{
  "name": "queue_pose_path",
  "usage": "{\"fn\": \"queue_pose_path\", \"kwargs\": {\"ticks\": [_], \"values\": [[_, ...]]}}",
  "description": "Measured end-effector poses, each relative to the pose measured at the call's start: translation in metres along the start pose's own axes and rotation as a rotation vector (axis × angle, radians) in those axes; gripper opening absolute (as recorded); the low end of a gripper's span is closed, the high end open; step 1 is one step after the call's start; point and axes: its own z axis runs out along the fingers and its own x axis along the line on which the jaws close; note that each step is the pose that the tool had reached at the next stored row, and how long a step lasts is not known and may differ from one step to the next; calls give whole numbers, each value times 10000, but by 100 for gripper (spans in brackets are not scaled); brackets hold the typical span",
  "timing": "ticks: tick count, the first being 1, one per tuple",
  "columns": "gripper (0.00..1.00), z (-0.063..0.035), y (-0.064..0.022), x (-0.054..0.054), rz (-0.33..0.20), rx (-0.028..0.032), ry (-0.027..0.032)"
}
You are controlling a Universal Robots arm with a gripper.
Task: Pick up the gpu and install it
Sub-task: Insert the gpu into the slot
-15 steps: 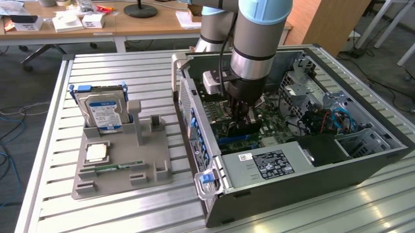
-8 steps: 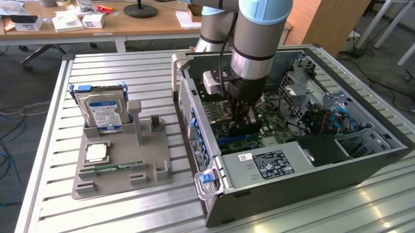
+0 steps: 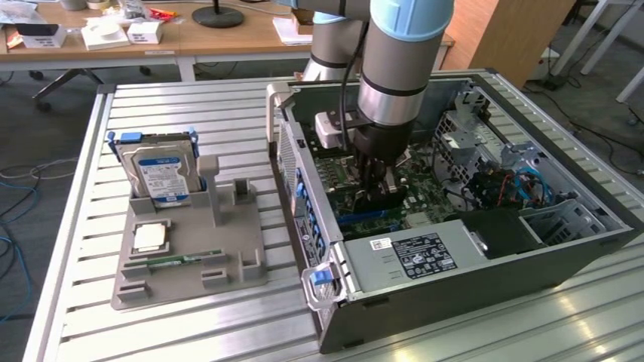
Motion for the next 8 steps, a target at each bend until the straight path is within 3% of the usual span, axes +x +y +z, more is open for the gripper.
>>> {"fn": "queue_pose_path", "kwargs": {"ticks": [8], "values": [[26, 15, 1, 0, 0, 0, 0]]}}
